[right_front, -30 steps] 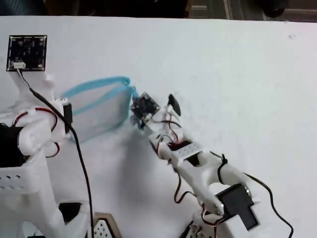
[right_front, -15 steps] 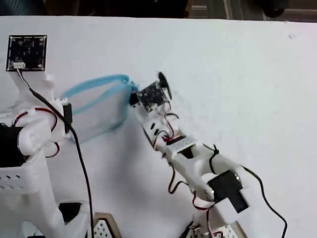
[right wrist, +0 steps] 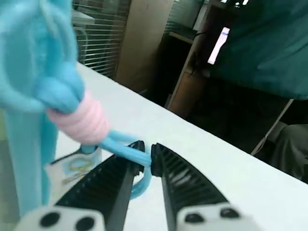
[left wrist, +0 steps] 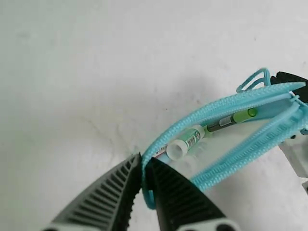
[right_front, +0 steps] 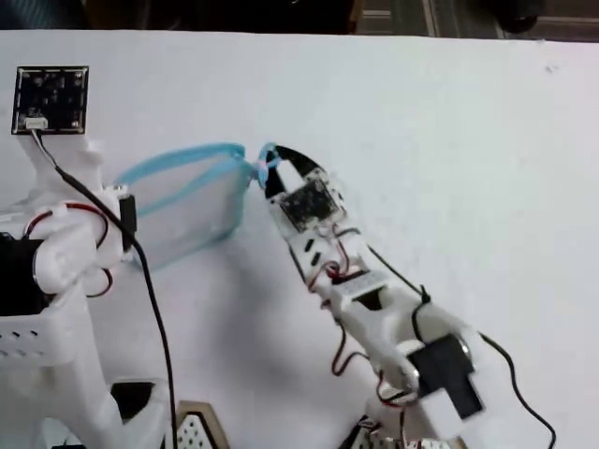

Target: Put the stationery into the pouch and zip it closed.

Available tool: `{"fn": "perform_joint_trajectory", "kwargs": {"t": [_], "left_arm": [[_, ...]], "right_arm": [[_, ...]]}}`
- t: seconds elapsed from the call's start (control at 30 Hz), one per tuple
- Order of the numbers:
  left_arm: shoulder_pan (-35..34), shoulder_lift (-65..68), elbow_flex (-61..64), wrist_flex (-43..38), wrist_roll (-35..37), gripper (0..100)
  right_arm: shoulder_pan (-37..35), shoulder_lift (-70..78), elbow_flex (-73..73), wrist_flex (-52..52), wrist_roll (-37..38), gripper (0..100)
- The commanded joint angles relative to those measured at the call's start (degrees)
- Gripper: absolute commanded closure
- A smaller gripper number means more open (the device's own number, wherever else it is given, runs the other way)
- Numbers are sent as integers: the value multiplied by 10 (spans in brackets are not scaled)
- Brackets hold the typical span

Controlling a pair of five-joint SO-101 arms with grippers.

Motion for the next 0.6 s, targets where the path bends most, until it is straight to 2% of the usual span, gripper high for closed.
{"fn": "perform_joint_trajectory", "kwargs": {"t": [0.0,0.07,0.2,0.37,0.57], "left_arm": [[-3,-1,-11,-3,-5,977],[-3,-1,-11,-3,-5,977],[-3,-1,-11,-3,-5,977],[-3,-1,-11,-3,-5,977],[-3,-1,-11,-3,-5,977]], "right_arm": [[22,-96,38,-11,3,982],[36,-144,57,-8,-5,982],[80,-234,68,38,-89,982],[132,-348,48,196,-203,982],[187,-439,-87,401,-300,982]]}}
